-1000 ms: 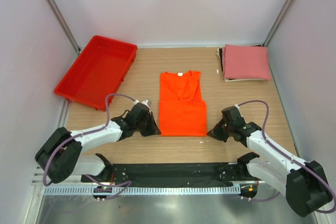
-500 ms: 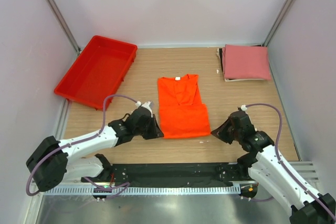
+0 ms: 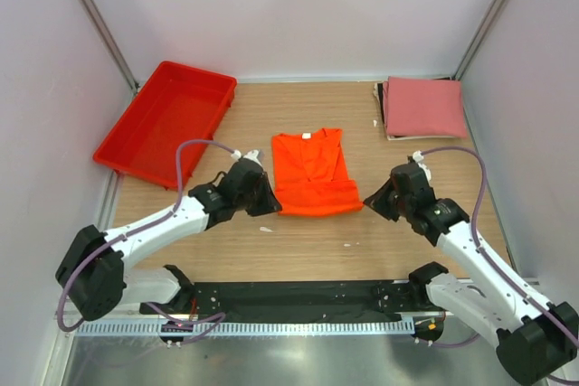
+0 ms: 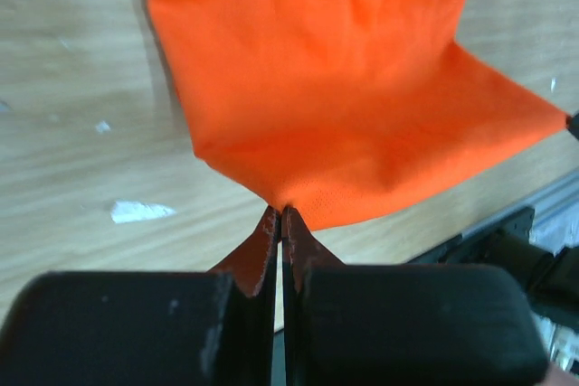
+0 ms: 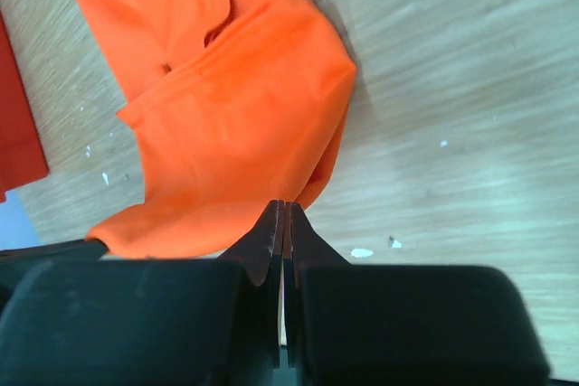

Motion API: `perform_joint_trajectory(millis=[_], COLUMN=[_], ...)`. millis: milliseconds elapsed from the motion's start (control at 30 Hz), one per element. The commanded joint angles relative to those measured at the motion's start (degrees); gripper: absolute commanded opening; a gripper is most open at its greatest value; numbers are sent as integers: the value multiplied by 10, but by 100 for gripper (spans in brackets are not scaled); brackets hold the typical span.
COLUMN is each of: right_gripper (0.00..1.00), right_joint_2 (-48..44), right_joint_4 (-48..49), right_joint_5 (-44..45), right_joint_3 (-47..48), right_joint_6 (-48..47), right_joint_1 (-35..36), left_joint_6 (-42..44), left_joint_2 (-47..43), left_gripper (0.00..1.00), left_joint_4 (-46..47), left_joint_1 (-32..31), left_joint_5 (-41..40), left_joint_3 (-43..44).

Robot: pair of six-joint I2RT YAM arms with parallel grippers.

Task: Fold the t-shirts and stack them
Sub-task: Fold the tshirt

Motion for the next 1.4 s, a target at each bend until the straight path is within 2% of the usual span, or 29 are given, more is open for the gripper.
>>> perform_joint_trajectory(millis=[0,233,467,733,833,1067,1367], right_gripper=[1,1,1,1,1,1,1], right_joint_2=[35,155,256,389,441,561,677], right_joint_4=[53,109,139,195,237,327,399], right_joint_5=[46,62,40,-5,-48,-92,-101], right_joint_3=[52,163,268,362,384,439,531], right_joint_6=[-34,-86,-114,-133,-132,-133,-140], right_joint_1=[1,-3,-43,-97,-120,-139,-150], left_joint_6=[39,92,127,152,147,113,91], left_joint_2=[23,98,189,332,383,507,632], left_gripper=[0,0,0,0,0,0,0], left_joint_4=[-13,-32,-44,13,54,233,344], left_joint_1=[46,103,165,210,232,264,283], left_joint_5=[13,45,75,127,156,229,216], left_joint_3=[52,175,306,424,455,526,621])
